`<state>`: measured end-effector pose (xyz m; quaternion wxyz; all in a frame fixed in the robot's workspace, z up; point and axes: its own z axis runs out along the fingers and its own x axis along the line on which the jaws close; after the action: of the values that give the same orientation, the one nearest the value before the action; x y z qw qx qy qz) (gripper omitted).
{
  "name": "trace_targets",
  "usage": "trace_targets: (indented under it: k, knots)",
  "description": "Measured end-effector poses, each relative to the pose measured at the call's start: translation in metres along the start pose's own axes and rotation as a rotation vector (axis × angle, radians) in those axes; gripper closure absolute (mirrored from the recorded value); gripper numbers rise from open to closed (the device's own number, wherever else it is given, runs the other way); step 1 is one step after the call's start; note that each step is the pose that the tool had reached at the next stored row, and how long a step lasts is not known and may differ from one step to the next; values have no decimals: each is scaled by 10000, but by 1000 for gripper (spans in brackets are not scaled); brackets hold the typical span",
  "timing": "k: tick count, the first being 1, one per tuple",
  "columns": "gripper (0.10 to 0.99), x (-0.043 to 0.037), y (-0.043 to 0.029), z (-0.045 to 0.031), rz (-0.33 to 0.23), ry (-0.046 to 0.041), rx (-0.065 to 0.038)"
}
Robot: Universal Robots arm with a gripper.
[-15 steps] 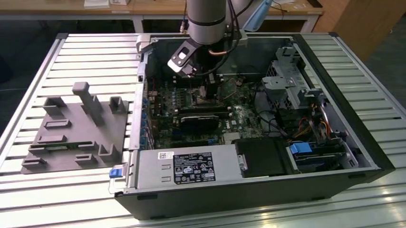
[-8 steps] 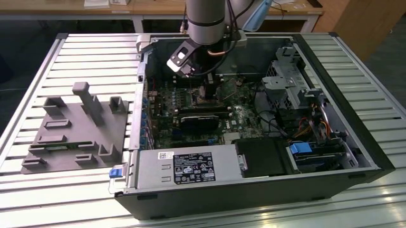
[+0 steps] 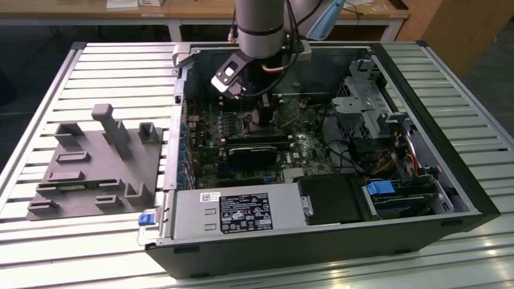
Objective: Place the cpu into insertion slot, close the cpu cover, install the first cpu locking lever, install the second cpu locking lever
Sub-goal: 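Place the cpu into insertion slot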
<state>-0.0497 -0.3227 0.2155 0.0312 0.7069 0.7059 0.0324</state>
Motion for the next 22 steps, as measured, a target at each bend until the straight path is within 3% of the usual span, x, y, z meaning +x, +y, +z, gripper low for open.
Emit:
trace_targets:
  k: [22]
  knots:
    - [549, 2, -45, 130, 119, -10, -1]
